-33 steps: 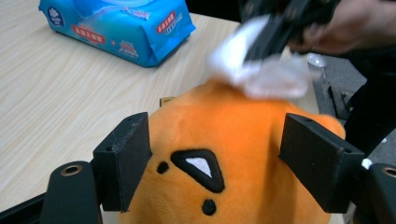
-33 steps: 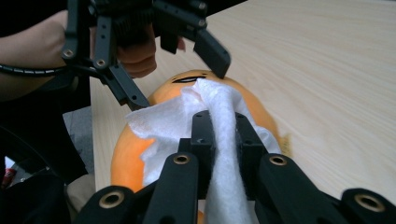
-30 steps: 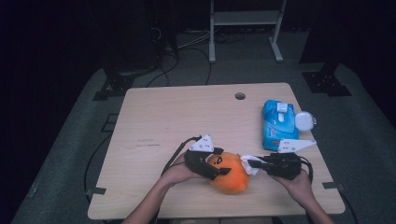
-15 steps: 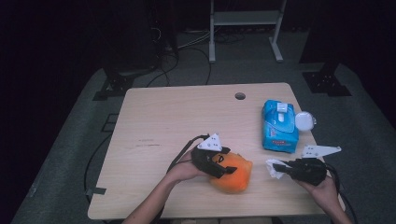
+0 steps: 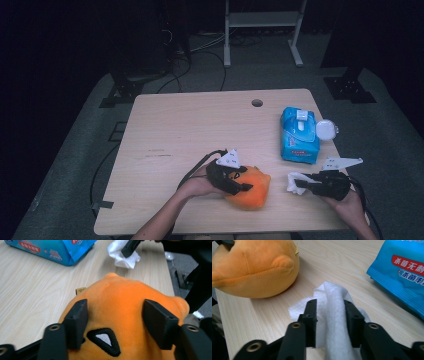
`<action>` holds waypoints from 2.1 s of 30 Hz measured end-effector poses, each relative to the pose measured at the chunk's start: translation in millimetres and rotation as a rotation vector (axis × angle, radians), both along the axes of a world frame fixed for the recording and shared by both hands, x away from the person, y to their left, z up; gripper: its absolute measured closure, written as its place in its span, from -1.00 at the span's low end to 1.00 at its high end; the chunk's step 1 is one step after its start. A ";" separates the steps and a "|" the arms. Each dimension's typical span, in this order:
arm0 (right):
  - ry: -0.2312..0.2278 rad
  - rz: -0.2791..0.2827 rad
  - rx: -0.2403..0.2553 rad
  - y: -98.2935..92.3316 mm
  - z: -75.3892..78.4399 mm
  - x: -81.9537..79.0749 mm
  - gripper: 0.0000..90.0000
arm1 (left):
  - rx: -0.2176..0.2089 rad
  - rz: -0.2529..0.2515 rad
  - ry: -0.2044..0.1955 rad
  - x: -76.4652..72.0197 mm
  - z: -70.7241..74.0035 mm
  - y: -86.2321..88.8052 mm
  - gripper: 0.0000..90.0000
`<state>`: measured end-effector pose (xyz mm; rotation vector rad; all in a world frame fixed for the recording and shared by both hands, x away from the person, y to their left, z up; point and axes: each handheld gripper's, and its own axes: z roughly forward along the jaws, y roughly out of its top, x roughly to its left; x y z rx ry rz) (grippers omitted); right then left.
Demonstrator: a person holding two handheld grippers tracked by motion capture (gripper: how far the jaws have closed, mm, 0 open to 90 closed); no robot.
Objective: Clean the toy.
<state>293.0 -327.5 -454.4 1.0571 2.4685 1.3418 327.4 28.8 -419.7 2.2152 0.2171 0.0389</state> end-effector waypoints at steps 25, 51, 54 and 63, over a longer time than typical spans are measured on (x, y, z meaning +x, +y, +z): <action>-0.121 -0.039 -0.067 4.5 11.3 -5.9 -0.06 | -0.063 0.040 -0.025 -6.9 5.8 8.0 0.37; -0.124 -0.015 0.004 8.7 18.0 -5.9 -0.17 | -0.076 0.193 -0.099 21.3 33.8 36.2 0.47; -0.126 -0.012 0.004 11.0 19.2 -6.2 -0.17 | -0.077 0.233 -0.106 30.9 33.4 41.1 0.47; -0.133 0.000 -0.001 14.7 21.6 -7.9 -0.17 | -0.087 0.284 -0.051 41.4 11.4 52.6 0.34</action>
